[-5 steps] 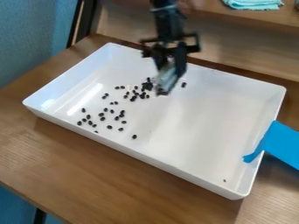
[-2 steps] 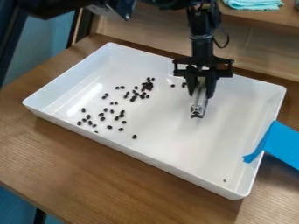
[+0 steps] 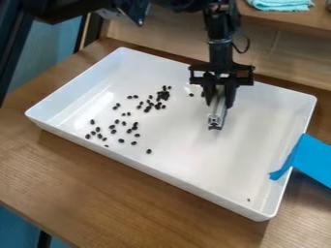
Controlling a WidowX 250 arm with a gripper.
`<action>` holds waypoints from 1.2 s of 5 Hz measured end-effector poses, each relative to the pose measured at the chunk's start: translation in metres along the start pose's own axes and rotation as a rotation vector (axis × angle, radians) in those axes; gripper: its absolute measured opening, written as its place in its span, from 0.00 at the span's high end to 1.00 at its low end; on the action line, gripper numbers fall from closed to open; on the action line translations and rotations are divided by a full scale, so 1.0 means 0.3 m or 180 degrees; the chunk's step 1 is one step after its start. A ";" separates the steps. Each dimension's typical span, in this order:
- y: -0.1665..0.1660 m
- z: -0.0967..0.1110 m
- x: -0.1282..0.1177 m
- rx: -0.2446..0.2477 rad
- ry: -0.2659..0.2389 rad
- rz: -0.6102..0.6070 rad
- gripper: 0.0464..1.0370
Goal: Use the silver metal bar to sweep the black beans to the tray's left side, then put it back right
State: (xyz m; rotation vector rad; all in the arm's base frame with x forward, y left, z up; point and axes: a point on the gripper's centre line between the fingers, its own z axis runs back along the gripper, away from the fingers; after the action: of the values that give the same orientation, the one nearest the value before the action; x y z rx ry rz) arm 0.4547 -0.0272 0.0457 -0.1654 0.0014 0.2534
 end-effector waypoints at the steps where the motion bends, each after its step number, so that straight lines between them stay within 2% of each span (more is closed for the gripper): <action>1: 0.066 -0.002 0.018 -0.0021 -0.0031 0.0041 0.65; 2: 0.111 -0.011 0.024 -0.0028 -0.0042 0.0025 0.65; 4: 0.160 -0.025 0.040 0.0083 -0.0224 0.0007 0.65; 5: 0.195 -0.010 0.053 0.0090 -0.0152 0.0048 0.65; 6: 0.318 0.022 0.050 0.0114 -0.0043 0.0189 0.65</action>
State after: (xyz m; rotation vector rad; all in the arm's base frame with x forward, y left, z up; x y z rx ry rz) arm 0.4453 0.0687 0.0365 -0.1283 -0.0028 0.3135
